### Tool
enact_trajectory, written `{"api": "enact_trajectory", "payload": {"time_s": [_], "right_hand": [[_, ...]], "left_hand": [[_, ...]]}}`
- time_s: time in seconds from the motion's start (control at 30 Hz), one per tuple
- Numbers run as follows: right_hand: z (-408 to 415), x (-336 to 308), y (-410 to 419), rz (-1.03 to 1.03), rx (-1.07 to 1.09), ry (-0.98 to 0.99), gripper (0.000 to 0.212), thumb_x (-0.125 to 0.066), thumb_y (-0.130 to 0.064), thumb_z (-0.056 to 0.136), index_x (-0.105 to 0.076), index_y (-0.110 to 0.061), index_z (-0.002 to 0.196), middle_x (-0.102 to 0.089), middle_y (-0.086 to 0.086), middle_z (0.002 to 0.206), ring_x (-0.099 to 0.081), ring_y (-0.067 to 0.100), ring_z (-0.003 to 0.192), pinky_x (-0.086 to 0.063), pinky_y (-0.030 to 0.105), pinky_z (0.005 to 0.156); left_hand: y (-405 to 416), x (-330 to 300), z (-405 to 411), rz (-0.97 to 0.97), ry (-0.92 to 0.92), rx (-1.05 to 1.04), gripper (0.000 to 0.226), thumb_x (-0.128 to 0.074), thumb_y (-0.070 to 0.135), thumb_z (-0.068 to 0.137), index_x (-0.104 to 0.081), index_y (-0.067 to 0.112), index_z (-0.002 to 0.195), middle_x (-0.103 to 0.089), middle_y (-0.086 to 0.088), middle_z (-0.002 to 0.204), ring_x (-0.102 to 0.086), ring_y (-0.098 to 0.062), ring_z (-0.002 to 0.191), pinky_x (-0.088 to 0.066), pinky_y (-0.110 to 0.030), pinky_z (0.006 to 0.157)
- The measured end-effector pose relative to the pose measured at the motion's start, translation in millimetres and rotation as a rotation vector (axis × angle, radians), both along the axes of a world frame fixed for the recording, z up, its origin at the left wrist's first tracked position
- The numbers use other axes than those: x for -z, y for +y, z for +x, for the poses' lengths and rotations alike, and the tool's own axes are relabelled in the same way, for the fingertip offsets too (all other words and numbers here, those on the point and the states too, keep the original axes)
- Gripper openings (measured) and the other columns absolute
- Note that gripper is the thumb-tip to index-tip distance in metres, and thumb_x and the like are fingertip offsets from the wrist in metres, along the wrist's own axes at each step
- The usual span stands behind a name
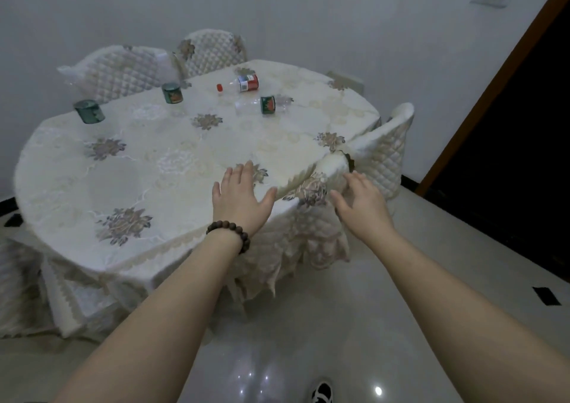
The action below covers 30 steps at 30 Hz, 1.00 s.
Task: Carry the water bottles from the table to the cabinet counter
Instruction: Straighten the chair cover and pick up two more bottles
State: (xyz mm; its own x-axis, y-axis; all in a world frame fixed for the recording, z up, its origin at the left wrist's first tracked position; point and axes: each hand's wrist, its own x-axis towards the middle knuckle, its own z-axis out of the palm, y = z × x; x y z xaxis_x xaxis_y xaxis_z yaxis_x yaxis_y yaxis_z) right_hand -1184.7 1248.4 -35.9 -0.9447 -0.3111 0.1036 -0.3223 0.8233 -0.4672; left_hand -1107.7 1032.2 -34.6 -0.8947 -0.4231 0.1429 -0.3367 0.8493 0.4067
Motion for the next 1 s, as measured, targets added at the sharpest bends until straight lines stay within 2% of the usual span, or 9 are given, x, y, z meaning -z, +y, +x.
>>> {"api": "enact_trajectory", "payload": {"time_s": [0.13,0.4,0.67,1.0], "right_hand": [[-83,-11,14,-0.002,-0.065,0.032,0.058,-0.044,-0.044,0.095,-0.036,-0.014,0.145,-0.034,0.008,0.152,-0.026,0.023,0.142,-0.022,0.045,0.117],[-209,-3,-11,-0.022,-0.21,0.022,0.056,-0.046,-0.04,0.096,-0.036,-0.013,0.144,-0.034,0.007,0.152,-0.025,0.023,0.142,-0.02,0.042,0.117],[-346,31,-71,0.009,-0.322,0.006,0.057,-0.044,-0.042,0.096,-0.034,-0.016,0.146,-0.032,0.006,0.154,-0.021,0.022,0.144,-0.018,0.044,0.118],[-505,35,-170,0.149,-0.523,-0.017,0.06,-0.044,-0.044,0.097,-0.028,-0.018,0.148,-0.027,0.006,0.156,-0.017,0.021,0.146,-0.016,0.042,0.119]], "left_hand": [[17,-7,-69,-0.001,0.008,-0.047,0.073,-0.037,0.056,0.092,-0.015,0.019,0.151,-0.019,-0.004,0.158,-0.012,-0.022,0.146,-0.01,-0.047,0.118],[5,3,-168,0.003,-0.047,-0.18,0.073,-0.037,0.055,0.092,-0.014,0.019,0.151,-0.018,-0.005,0.158,-0.011,-0.022,0.146,-0.01,-0.047,0.118],[-42,25,-281,0.034,-0.047,-0.301,0.073,-0.037,0.055,0.093,-0.013,0.018,0.151,-0.017,-0.005,0.158,-0.009,-0.022,0.146,-0.008,-0.045,0.118],[-108,42,-410,0.095,-0.056,-0.474,0.073,-0.039,0.054,0.093,-0.015,0.017,0.151,-0.019,-0.007,0.157,-0.011,-0.022,0.146,-0.009,-0.045,0.118]]}}
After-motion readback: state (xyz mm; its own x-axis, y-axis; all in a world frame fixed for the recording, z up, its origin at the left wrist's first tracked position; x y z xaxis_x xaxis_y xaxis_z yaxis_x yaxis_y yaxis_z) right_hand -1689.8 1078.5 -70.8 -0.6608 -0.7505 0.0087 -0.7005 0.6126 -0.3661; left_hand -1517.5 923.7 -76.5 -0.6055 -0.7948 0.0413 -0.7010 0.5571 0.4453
